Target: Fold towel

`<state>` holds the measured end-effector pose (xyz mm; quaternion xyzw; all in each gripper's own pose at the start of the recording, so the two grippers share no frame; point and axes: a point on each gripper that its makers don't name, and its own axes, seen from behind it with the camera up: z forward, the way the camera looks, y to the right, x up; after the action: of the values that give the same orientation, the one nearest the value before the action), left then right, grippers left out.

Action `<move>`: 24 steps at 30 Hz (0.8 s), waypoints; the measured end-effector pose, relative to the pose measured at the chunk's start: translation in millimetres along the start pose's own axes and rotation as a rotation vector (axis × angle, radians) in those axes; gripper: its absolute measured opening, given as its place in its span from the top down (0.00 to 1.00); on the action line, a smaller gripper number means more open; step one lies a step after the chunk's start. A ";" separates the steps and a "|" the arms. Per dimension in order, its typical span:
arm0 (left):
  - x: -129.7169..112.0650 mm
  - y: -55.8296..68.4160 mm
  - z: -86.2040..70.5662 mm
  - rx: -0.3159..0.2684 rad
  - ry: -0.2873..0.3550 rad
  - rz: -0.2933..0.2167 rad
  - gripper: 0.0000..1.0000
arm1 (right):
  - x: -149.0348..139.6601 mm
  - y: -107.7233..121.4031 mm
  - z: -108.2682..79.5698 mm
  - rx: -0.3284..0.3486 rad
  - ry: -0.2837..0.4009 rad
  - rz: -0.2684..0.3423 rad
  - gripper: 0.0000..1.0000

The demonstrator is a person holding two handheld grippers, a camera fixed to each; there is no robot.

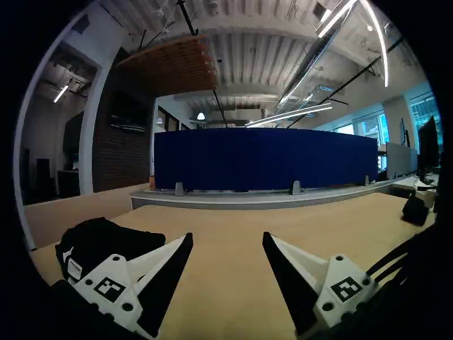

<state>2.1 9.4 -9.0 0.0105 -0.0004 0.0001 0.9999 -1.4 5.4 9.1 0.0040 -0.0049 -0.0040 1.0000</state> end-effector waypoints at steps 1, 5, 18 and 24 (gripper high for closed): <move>0.0 0.0 0.0 0.000 0.000 0.000 0.09 | 0.0 0.0 0.0 0.000 0.000 0.000 0.00; -0.2 0.0 0.2 0.000 0.000 0.000 0.09 | -0.1 0.3 0.2 0.000 0.000 0.000 0.00; 0.0 -1.5 0.5 0.000 0.000 0.000 0.09 | -1.1 1.1 0.5 0.000 0.000 0.000 0.00; -0.2 -1.4 0.0 -0.001 0.000 0.000 0.09 | -1.0 1.3 0.4 0.000 0.000 0.000 0.00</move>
<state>1.9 8.0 -9.0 0.0101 -0.0005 0.0000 0.9999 -2.4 6.7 9.6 0.0042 -0.0049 -0.0041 1.0000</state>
